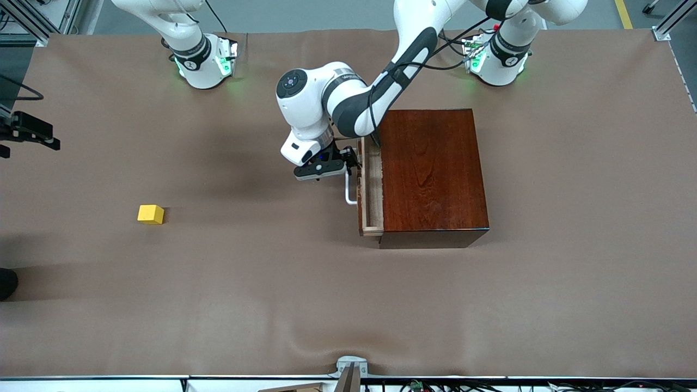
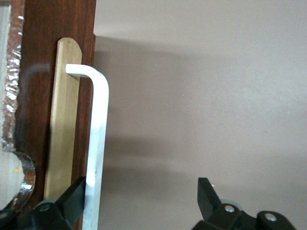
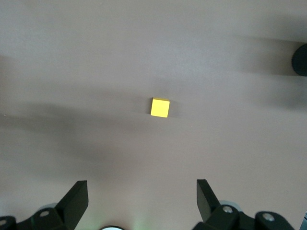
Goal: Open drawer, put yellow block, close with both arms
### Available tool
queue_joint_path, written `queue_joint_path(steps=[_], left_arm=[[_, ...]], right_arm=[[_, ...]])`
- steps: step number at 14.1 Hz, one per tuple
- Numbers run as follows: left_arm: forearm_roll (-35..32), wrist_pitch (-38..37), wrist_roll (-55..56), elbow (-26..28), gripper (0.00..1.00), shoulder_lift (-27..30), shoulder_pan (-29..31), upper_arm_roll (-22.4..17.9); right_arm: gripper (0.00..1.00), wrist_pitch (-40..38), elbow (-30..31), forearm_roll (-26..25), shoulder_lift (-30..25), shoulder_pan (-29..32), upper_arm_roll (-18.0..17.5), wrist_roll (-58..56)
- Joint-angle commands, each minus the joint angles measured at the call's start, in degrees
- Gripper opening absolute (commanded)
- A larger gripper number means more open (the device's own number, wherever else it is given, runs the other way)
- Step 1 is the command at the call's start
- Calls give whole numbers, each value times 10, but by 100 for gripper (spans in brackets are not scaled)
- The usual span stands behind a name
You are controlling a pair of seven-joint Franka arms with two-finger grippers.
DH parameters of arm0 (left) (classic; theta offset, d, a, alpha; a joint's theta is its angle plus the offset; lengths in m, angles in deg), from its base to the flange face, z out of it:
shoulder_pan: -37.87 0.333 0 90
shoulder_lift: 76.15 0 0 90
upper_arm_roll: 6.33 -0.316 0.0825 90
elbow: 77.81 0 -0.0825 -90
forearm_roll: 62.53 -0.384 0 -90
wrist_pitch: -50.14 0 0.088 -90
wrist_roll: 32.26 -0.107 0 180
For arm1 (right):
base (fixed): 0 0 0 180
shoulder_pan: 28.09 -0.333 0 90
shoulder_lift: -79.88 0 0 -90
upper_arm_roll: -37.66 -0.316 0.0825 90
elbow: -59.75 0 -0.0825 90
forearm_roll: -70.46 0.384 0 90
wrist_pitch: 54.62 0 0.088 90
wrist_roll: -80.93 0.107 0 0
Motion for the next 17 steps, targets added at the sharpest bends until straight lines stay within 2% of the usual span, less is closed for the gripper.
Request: queue_joint_path(steps=[1,13,15,17], left_arm=[[16,9,13,-40,100,-23,-3,3],[39,60,46,-56,100,-24,-7,2],[51,50,47,-57,100,-3,-4,-2],[64,30,46,-56,100,43,10,-2]], right_arm=[[100,-3,-10,-4,16,10,-3,-3],[100,34,-3,-6,107,21,-3,3],[100,63,15,-6,118,22,-3,4],[100,112,52,-5,118,21,-3,4]])
